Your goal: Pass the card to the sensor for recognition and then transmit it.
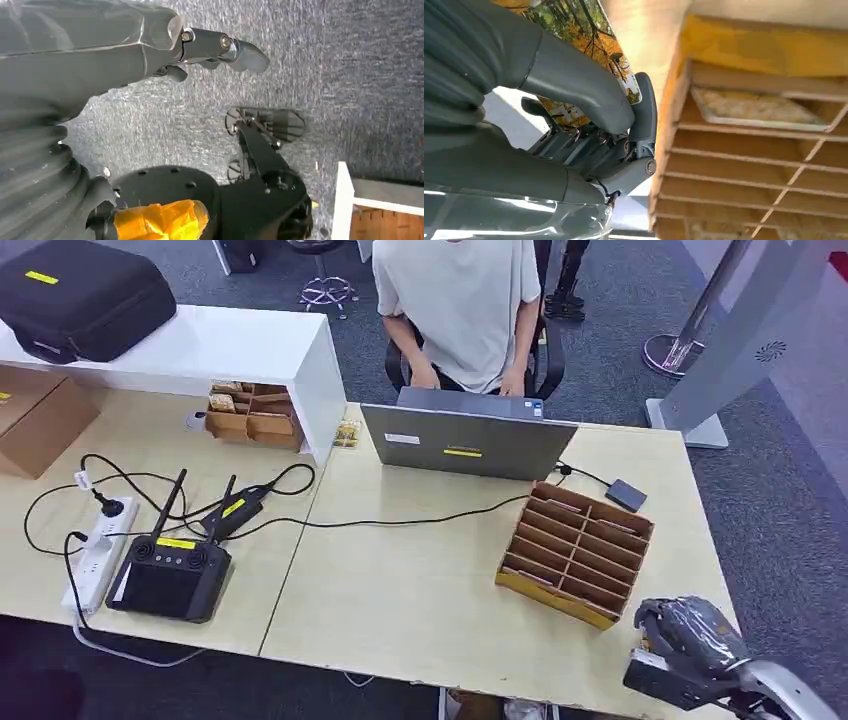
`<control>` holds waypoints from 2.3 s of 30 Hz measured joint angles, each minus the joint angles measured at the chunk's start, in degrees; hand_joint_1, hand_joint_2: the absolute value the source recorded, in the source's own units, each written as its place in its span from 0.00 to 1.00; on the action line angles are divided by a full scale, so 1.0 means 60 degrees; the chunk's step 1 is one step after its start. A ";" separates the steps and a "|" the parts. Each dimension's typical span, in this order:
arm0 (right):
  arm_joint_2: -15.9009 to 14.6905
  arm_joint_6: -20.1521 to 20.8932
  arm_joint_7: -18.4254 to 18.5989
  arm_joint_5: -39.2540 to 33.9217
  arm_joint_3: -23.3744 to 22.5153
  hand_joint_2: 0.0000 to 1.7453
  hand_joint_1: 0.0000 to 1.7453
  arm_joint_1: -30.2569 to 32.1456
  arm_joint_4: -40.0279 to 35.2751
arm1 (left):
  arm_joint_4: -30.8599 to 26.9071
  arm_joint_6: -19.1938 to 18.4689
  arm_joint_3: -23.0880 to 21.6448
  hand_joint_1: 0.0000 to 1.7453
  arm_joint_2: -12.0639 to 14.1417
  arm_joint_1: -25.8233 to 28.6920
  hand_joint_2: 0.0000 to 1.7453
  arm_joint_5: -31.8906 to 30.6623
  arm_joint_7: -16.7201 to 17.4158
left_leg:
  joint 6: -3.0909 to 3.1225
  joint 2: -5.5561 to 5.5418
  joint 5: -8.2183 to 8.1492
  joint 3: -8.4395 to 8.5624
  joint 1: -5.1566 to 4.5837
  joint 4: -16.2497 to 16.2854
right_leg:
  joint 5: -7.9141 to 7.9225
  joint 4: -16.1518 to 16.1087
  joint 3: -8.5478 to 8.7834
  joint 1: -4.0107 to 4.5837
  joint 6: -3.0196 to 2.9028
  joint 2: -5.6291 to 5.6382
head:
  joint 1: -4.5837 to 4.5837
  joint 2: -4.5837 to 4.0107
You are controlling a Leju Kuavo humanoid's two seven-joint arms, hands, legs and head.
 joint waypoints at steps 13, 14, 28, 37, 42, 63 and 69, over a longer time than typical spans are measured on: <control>0.0360 -0.0015 0.0018 0.0004 0.0481 1.00 1.00 -0.0178 0.0521 | 0.0000 -0.0619 0.0000 0.00 0.0251 0.0021 1.00 -0.0095 0.0040 | 0.0000 -0.0001 0.0000 -0.0002 0.0001 0.0000 | 0.0000 0.0001 0.0000 0.0001 0.0000 -0.0002 | 0.0000 0.0000; 0.0371 -0.0018 0.0022 0.0004 0.0503 1.00 1.00 -0.0178 0.0535 | 0.0000 -0.0619 0.0000 0.00 0.0255 0.0022 1.00 -0.0095 0.0040 | 0.0000 -0.0001 0.0000 -0.0002 0.0001 0.0000 | 0.0000 0.0000 0.0000 0.0001 0.0000 -0.0001 | -0.0004 0.0000; 0.0477 -0.0026 0.0036 0.0004 0.0608 1.00 1.00 -0.0178 0.0666 | 0.0000 -0.0619 0.0000 0.00 0.0291 0.0034 1.00 -0.0084 0.0040 | 0.0000 -0.0001 0.0000 -0.0001 0.0000 0.0001 | 0.0001 0.0000 0.0000 0.0001 0.0000 -0.0001 | -0.0004 0.0000; 0.0535 -0.0117 -0.0055 -0.0036 0.0612 1.00 1.00 -0.0175 0.0841 | 0.0000 0.0040 0.0076 0.00 0.0073 0.0028 1.00 0.0022 0.0040 | 0.0000 -0.0001 0.0000 -0.0001 -0.0002 0.0002 | 0.0001 -0.0001 0.0000 -0.0003 0.0000 -0.0001 | 0.0000 0.0000; 0.0542 -0.0281 -0.0157 -0.0040 0.0601 1.00 1.00 -0.0178 0.0856 | 0.0000 0.0040 0.0168 0.00 0.0044 0.0028 1.00 0.0018 0.0040 | 0.0000 -0.0001 0.0000 -0.0001 -0.0002 0.0003 | 0.0001 -0.0001 0.0000 -0.0003 0.0000 -0.0001 | -0.0004 0.0000; 0.0164 -0.2365 -0.0733 -0.0991 -0.1050 1.00 1.00 -0.0865 -0.1804 | 0.0000 0.0004 0.0229 0.00 0.0229 0.0034 1.00 -0.0138 0.0036 | 0.0001 -0.0001 0.0001 -0.0004 -0.0006 0.0010 | 0.0010 0.0002 0.0000 -0.0008 0.0006 0.0000 | 0.0000 0.0000; 0.0167 -0.4116 -0.0423 0.0684 -0.1472 1.00 1.00 -0.1386 -0.2481 | 0.0000 0.0444 0.0233 0.00 0.0059 0.0010 1.00 -0.0430 -0.0397 | 0.0005 0.0000 0.0003 -0.0002 -0.0005 0.0010 | 0.0011 0.0002 0.0000 -0.0007 0.0006 0.0001 | -0.0004 0.0000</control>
